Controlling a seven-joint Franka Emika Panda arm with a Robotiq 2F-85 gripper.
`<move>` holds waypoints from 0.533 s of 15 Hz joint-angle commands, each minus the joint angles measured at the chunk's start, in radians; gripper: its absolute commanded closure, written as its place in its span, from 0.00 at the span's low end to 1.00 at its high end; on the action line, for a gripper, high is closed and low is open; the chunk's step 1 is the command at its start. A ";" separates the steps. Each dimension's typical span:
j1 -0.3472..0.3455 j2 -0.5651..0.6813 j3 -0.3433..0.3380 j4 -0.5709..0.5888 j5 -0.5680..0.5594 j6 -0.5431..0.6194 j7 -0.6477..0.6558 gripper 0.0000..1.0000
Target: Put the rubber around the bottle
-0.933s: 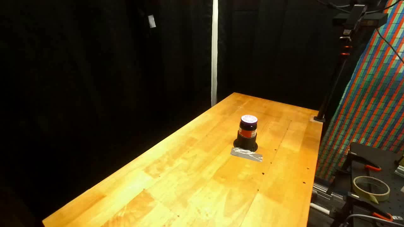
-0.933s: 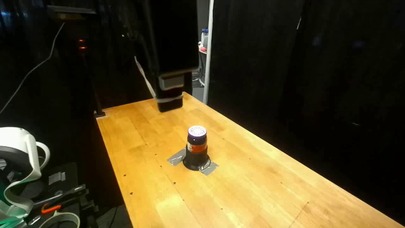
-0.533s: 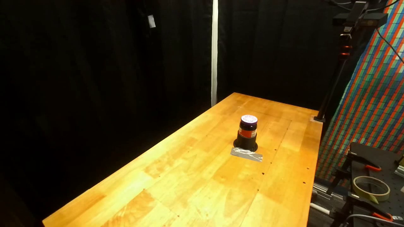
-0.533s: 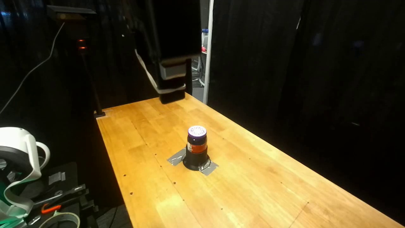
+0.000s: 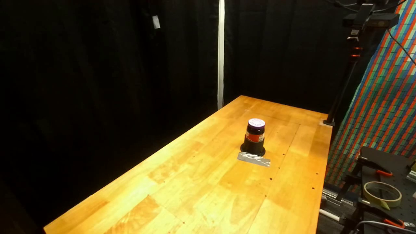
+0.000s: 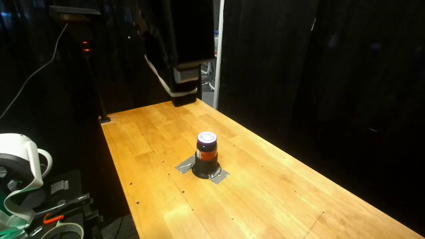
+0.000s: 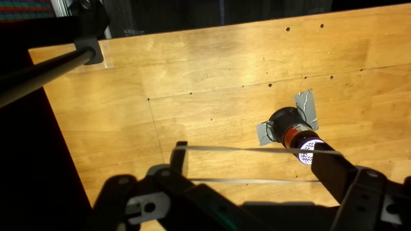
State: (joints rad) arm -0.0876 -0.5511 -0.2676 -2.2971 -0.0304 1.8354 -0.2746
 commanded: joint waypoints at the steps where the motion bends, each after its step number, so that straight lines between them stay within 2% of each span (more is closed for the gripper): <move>1: 0.050 0.176 0.094 0.141 -0.003 -0.011 0.014 0.00; 4: 0.091 0.336 0.158 0.265 0.012 -0.014 0.018 0.00; 8: 0.104 0.552 0.221 0.412 0.001 0.087 0.072 0.00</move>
State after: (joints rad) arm 0.0139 -0.1683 -0.0715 -2.0424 -0.0319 1.8941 -0.2268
